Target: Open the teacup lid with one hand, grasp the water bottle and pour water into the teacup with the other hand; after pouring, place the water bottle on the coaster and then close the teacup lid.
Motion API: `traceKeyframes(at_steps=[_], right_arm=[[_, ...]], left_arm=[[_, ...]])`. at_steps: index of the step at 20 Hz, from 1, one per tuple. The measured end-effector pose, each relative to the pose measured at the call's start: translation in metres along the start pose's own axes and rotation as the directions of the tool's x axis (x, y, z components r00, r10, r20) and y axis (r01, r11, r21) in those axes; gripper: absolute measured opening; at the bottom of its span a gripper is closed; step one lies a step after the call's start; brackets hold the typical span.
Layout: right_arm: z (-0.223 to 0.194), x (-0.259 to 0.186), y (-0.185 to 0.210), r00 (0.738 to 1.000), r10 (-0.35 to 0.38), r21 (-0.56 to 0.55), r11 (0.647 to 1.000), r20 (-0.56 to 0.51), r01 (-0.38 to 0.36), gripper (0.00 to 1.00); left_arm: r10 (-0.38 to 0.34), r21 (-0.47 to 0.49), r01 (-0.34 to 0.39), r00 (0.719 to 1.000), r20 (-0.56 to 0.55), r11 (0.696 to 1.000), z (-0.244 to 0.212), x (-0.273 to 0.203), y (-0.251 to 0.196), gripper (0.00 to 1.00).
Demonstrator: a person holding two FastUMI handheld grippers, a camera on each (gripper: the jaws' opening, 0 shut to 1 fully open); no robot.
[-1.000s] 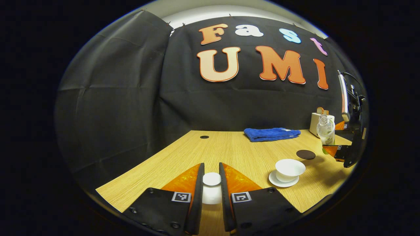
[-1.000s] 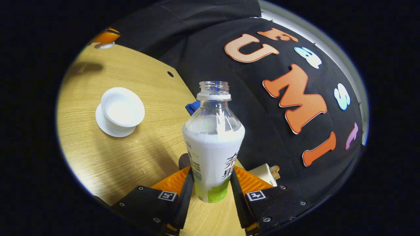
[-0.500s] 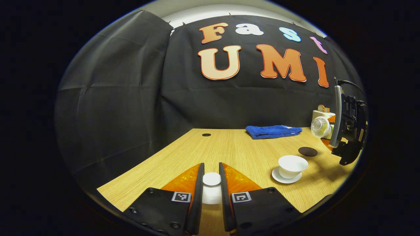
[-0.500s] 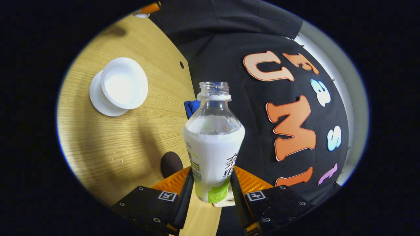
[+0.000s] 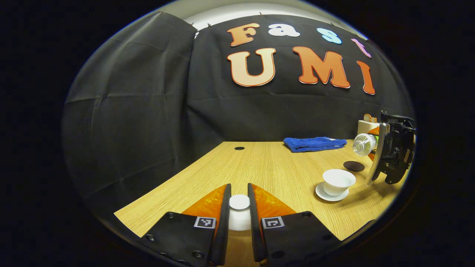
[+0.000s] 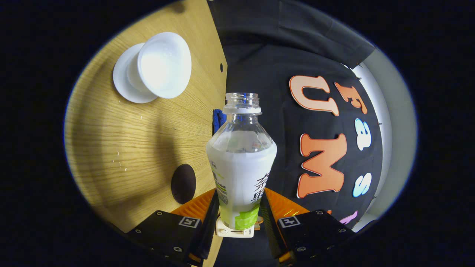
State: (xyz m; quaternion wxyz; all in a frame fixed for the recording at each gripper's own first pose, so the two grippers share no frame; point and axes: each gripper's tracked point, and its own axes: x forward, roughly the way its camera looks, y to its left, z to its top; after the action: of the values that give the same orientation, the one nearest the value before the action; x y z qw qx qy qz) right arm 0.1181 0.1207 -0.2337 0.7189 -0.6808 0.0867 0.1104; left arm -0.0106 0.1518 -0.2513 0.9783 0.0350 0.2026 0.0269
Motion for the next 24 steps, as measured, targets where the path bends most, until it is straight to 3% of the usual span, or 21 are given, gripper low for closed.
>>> traceKeyframes(at_steps=[10, 24], right_arm=[[0.010, -0.004, -0.013, 0.994, -0.091, -0.165, 0.981, 0.059, 0.099, 0.65], [0.021, -0.004, -0.044, 0.984, -0.146, -0.228, 0.960, 0.103, 0.166, 0.62]], left_arm=[[-0.003, 0.008, 0.003, 1.000, 0.012, 1.000, 0.002, -0.004, 0.002, 0.31], [-0.015, 0.003, 0.015, 1.000, -0.010, 1.000, -0.009, -0.003, -0.004, 0.31]])
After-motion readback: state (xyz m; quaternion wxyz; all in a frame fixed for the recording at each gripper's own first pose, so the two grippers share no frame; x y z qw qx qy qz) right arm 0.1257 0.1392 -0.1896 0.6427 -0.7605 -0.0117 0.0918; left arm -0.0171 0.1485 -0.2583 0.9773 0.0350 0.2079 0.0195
